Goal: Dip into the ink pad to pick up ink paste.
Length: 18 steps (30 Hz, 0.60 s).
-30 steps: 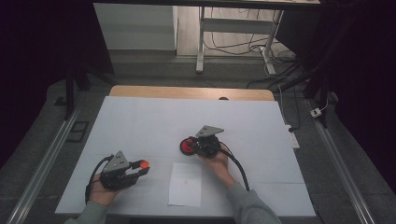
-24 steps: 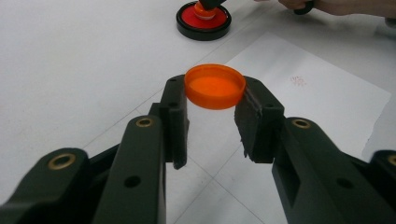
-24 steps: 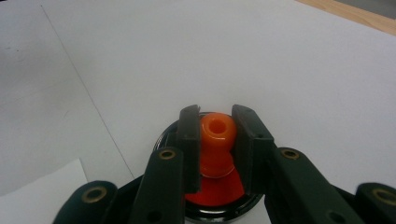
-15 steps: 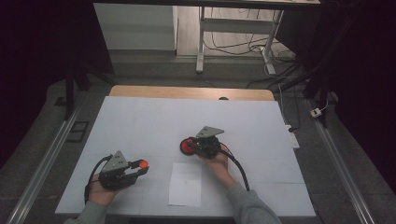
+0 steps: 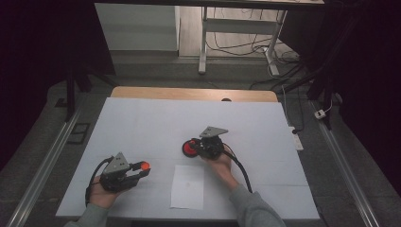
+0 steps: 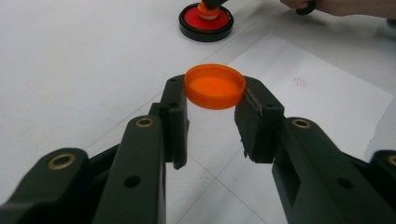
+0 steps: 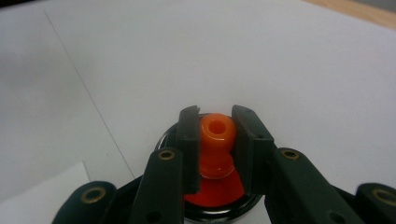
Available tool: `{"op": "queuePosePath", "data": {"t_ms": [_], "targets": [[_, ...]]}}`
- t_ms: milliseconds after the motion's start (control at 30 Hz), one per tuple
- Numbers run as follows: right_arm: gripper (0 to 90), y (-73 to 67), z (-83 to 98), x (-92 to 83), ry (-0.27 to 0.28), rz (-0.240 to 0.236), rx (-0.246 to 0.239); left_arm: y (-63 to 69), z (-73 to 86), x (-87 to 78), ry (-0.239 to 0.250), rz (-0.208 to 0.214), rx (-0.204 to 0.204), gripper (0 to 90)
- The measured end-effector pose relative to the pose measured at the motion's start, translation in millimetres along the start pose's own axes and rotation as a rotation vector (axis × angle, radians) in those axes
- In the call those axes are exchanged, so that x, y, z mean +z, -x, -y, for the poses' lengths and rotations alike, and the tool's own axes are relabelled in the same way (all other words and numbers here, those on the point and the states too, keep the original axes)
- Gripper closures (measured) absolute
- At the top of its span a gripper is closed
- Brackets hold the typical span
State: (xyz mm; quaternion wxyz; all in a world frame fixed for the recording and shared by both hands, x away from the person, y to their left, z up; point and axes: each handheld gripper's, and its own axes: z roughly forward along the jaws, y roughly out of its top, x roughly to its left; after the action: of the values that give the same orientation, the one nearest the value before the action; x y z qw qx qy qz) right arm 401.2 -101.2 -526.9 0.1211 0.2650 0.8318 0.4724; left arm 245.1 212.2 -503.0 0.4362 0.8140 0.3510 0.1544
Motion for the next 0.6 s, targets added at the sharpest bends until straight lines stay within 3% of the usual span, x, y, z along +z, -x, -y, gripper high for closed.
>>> {"op": "queuePosePath", "data": {"t_ms": [67, 167, 400, 600], "targets": [[72.8, 5.0, -4.0, -7.8, 0.043, -0.016, 0.035, -0.6, 0.1, 0.1, 0.000, -0.001, -0.001, 64.9], [72.8, 5.9, -11.4, -17.8, 0.080, -0.015, 0.024, -0.9, 0.2, 0.9, -0.003, -0.001, -0.002, 64.9], [72.8, 2.2, -20.6, -26.0, 0.088, -0.007, -0.026, 0.0, -0.4, -0.6, 0.001, -0.002, 0.001, 64.8], [72.7, 5.2, -21.3, -25.8, 0.078, 0.008, -0.039, -0.3, 0.2, 1.1, -0.004, -0.001, 0.000, 64.8]]}}
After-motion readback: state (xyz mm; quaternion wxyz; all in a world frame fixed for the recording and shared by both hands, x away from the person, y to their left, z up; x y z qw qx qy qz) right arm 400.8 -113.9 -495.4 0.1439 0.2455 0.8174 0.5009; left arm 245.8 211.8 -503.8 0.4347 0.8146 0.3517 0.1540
